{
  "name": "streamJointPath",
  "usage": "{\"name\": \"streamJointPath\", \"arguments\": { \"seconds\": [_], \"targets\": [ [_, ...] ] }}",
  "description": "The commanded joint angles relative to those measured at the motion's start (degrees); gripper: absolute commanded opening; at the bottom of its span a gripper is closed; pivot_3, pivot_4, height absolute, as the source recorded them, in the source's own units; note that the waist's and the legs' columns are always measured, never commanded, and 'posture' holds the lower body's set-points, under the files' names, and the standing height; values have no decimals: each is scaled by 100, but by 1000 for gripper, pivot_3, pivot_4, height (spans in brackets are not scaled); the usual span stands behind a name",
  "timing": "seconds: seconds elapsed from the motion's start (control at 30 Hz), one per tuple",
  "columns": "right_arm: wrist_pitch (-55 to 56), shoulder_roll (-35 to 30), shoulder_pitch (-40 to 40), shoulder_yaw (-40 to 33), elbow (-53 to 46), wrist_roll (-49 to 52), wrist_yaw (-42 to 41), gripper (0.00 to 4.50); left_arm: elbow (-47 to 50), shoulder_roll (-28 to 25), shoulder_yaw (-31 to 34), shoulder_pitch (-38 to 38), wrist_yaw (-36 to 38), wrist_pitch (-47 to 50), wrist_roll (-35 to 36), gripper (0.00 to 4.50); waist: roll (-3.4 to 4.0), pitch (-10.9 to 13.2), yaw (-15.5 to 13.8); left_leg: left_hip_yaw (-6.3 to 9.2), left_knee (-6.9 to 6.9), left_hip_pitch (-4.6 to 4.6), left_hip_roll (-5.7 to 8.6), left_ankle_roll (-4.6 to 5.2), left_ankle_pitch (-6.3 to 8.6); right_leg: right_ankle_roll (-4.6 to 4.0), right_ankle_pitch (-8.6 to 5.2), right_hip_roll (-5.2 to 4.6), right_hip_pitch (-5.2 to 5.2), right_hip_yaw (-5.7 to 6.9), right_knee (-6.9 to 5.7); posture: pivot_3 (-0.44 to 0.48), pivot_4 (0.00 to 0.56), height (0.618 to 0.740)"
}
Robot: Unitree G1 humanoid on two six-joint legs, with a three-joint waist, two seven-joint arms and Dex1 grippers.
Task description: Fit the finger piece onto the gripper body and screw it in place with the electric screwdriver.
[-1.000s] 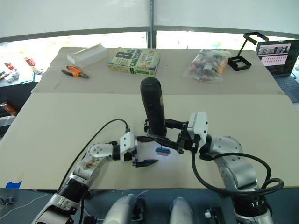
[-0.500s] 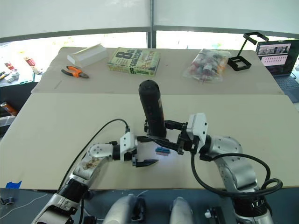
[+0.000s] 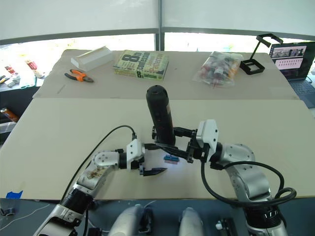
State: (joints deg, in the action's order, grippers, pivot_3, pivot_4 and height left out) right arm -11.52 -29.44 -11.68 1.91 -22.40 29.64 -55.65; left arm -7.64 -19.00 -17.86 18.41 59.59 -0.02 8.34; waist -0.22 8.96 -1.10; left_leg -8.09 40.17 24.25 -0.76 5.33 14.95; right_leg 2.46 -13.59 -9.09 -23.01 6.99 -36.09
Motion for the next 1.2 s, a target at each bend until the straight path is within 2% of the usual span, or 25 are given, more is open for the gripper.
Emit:
{"name": "streamJointPath", "arguments": {
  "seconds": [0.03,0.87,1.2],
  "targets": [
    [279,55,-77,-68,-102,34,-40,1907,-19,15,-142,-71,30,23,-54,4479,0,0,0,0,0,0,0,0,0,0,0,0,0,0,0,0,150,740],
    [-124,2,66,71,-135,-14,-49,1907,18,16,-132,-69,-4,50,-45,4479,-1,-12,3,1,0,-7,-1,0,0,0,0,0,7,0,1,0,150,740],
    [132,177,-196,-49,-171,-36,75,1907,3,23,-99,-48,-41,30,-46,4479,-1,-13,4,1,0,-7,0,0,0,0,0,0,7,0,1,0,150,740]
  ]
}}
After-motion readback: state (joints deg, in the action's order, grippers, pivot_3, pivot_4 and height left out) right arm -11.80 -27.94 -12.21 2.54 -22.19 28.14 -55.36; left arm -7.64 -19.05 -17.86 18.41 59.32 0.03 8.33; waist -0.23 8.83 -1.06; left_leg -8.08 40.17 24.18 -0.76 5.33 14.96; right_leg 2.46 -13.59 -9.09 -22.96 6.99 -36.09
